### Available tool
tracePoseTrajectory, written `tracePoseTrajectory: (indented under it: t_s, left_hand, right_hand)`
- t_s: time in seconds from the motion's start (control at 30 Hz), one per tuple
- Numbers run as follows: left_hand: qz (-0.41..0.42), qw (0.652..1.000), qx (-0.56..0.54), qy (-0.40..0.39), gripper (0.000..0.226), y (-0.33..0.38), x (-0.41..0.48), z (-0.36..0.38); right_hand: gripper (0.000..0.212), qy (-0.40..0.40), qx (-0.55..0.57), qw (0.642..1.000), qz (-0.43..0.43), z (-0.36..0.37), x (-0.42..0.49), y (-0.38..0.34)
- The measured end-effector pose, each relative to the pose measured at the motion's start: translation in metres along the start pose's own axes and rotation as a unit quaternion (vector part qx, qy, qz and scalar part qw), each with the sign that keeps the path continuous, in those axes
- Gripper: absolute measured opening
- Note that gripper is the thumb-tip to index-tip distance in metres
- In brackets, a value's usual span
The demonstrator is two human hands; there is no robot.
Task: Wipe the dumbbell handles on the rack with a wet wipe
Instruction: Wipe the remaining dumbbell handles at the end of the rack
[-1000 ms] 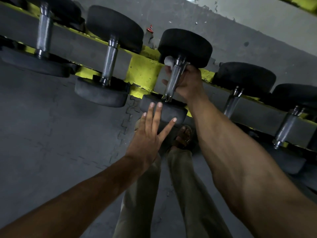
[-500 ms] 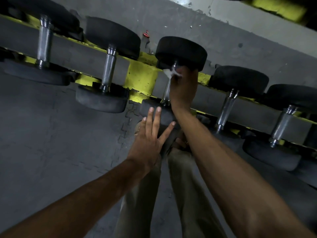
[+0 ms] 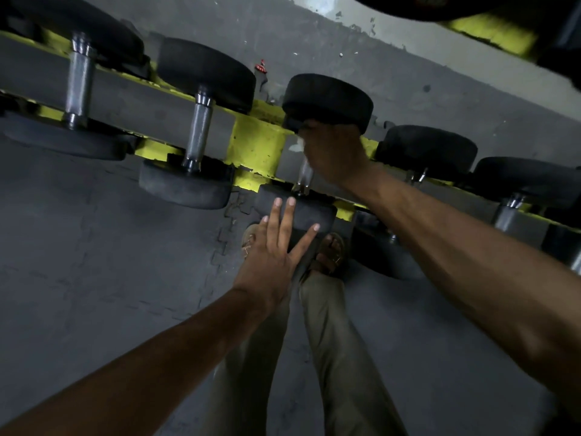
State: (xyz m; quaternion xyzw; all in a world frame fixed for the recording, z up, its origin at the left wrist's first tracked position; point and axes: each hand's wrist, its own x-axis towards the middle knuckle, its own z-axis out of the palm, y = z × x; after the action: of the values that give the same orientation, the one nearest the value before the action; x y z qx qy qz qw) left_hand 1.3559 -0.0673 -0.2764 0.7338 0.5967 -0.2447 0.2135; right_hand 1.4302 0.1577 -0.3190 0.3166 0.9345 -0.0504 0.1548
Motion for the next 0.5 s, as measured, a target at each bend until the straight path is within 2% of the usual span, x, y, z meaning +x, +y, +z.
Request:
tracePoseTrajectory:
  t_s: [0.1,0.17,0.3,0.43,0.5]
  left_hand:
    - [0.001,1.0,-0.006,-0.006,0.094,-0.002,-0.001,-0.001]
    - [0.002,1.0,-0.013,-0.003,0.091,-0.002,-0.001,-0.001]
    - [0.023,1.0,-0.014,-0.014,0.084,-0.005,-0.002,-0.004]
    - [0.025,0.999,-0.025,0.006,0.078,-0.008,-0.002,0.0]
    - [0.029,0.999,-0.022,0.008,0.076,-0.008,-0.002,0.001]
  right_hand:
    - [0.03,-0.161,0.06,0.983,-0.062,0.006,-0.001,-0.034]
    - [0.031,-0.216,0.062,0.974,-0.04,0.0,0.01,-0.037]
    - [0.026,-0.198,0.086,0.976,0.007,0.001,0.018,-0.033]
    - [0.027,-0.203,0.132,0.966,-0.091,0.008,-0.002,-0.026]
    - [0.02,-0.15,0.159,0.97,-0.111,0.006,-0.009,-0.009]
